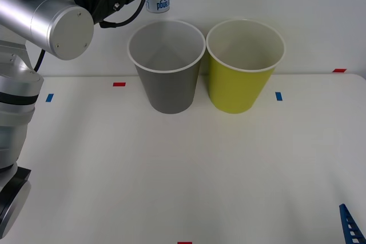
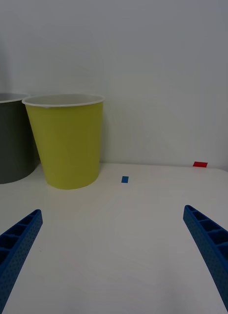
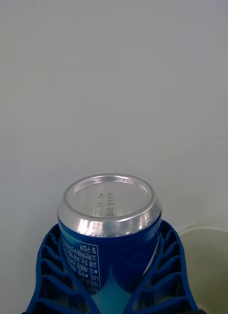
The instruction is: Put cans in the gray bin and PET bottles in the light green bin.
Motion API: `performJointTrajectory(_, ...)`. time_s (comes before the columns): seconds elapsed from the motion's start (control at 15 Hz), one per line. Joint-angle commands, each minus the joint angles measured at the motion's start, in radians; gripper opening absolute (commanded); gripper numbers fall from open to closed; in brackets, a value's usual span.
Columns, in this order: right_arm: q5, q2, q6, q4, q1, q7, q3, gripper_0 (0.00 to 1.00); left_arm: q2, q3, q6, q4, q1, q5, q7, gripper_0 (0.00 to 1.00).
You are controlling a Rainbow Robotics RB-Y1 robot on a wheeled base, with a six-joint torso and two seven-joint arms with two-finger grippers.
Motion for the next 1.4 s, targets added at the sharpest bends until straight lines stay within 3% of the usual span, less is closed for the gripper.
performJointTrajectory(0.07,0.0,0.0,0.0,0.0,0.0,0.0,0.0,1.0,-0.019,-0.015,-0.014,0.004,0.002,0.0,0.005,0.0)
performJointTrajectory(0.2,0.0,0.0,0.0,0.0,0.0,0.0,0.0,1.0,-0.022,-0.057,-0.042,0.01,0.002,-0.051,0.011,0.0)
performJointTrajectory(0.67,0.0,0.0,0.0,0.0,0.0,0.0,0.0,1.0,-0.082,-0.101,-0.215,0.02,0.1,-0.089,0.022,0.0)
performJointTrajectory(1.07,0.0,0.0,0.0,0.0,0.0,0.0,0.0,1.0,-0.079,-0.11,-0.249,0.071,0.102,-0.221,0.019,0.0)
performJointTrajectory(1.4,0.0,0.0,0.0,0.0,0.0,0.0,0.0,1.0,-0.078,-0.11,-0.249,0.08,0.102,-0.237,0.022,0.0)
